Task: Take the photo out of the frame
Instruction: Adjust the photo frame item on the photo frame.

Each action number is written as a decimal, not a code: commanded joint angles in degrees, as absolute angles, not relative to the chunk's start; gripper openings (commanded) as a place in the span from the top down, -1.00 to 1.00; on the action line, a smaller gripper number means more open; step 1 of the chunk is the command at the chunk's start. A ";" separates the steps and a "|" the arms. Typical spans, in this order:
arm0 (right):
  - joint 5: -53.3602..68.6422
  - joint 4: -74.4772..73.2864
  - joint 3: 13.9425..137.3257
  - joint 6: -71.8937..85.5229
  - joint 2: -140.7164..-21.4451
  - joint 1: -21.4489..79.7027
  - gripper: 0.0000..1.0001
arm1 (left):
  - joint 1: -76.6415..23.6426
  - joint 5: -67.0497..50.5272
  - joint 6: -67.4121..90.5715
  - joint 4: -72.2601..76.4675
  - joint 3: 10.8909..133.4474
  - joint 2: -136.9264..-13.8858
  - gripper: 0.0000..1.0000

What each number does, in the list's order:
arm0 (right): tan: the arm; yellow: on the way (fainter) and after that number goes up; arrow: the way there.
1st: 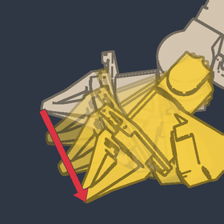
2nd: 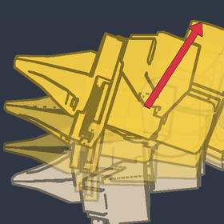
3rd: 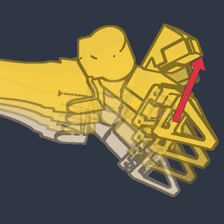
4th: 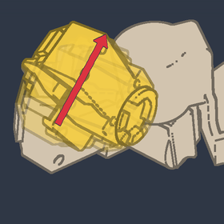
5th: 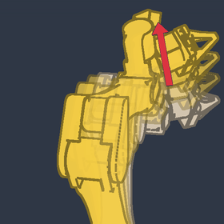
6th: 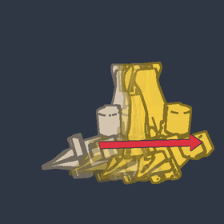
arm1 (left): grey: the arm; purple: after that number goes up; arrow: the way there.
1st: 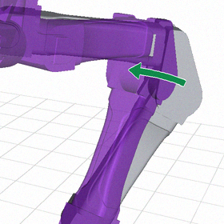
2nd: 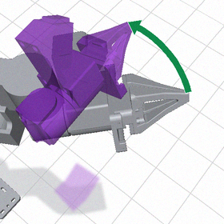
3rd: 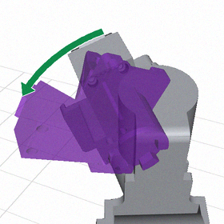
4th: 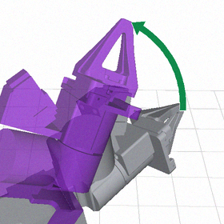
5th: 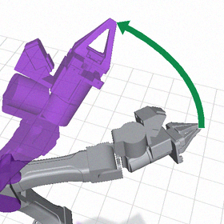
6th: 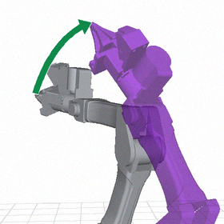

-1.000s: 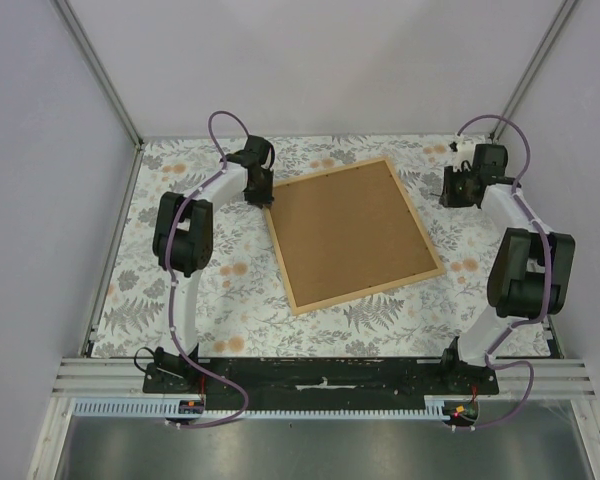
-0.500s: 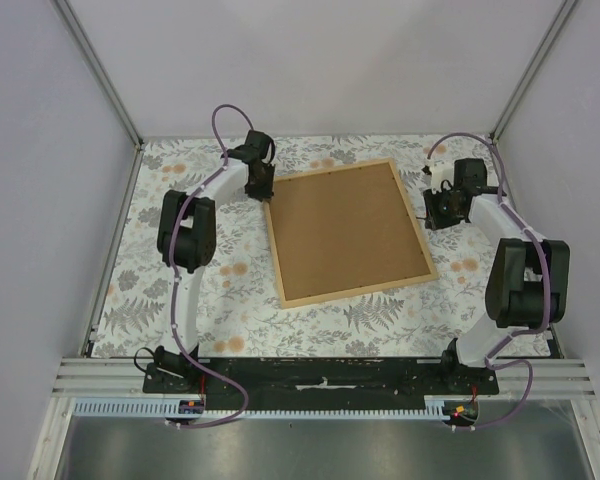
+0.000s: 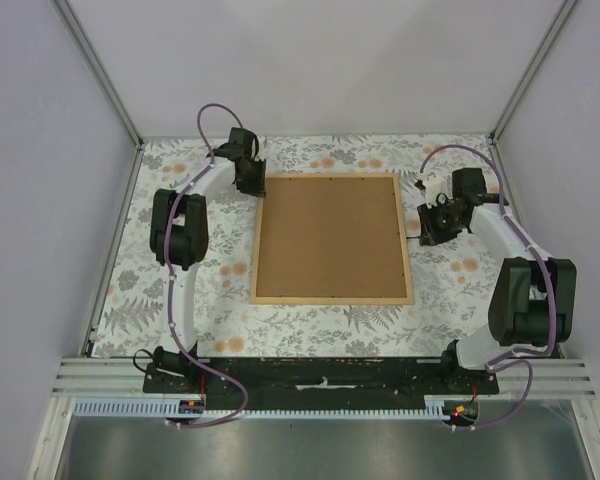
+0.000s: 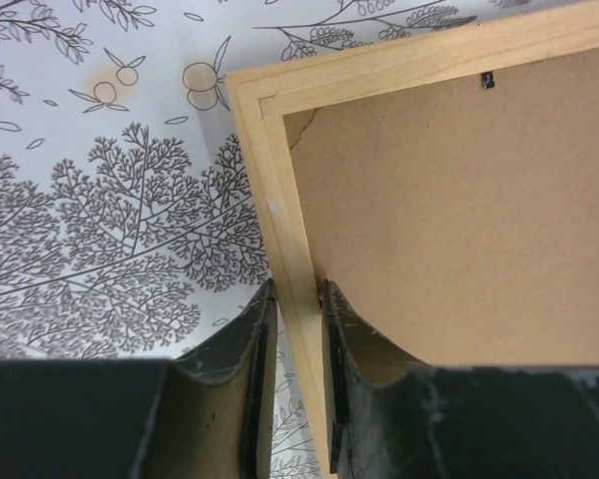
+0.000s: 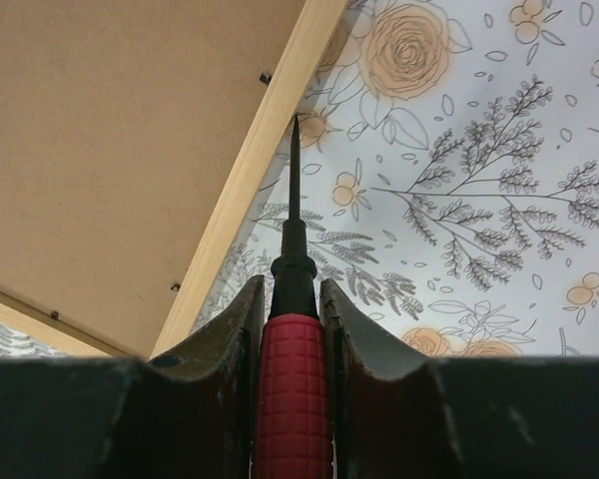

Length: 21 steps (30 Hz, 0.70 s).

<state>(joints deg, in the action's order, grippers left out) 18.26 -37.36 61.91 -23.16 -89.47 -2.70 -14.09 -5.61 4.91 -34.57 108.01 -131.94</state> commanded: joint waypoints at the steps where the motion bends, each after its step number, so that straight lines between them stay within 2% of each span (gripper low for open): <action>1: 24.35 -39.38 61.61 -22.94 -84.47 -1.23 1.00 | -12.22 -20.30 11.06 -26.81 104.86 -127.27 0.68; 5: 24.43 -39.11 61.96 -21.89 -82.44 -1.14 1.00 | -12.04 -16.27 12.04 -26.72 104.33 -127.18 0.41; 13: 24.70 -37.88 61.26 -20.22 -79.90 -0.97 1.00 | -12.83 -11.96 10.99 -27.86 105.21 -129.02 0.03; 18: 24.79 -37.00 60.73 -19.07 -78.23 -0.27 1.00 | -14.15 -5.64 9.67 -28.74 106.08 -129.37 0.03; 21: 24.79 -36.74 60.38 -18.72 -77.43 -0.26 1.00 | -14.76 -2.29 9.05 -29.35 106.87 -129.90 0.10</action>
<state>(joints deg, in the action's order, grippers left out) 23.70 -39.18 60.97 -20.05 -80.14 -0.67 -13.63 -7.44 9.80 -29.78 104.60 -130.82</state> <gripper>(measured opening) 0.328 0.473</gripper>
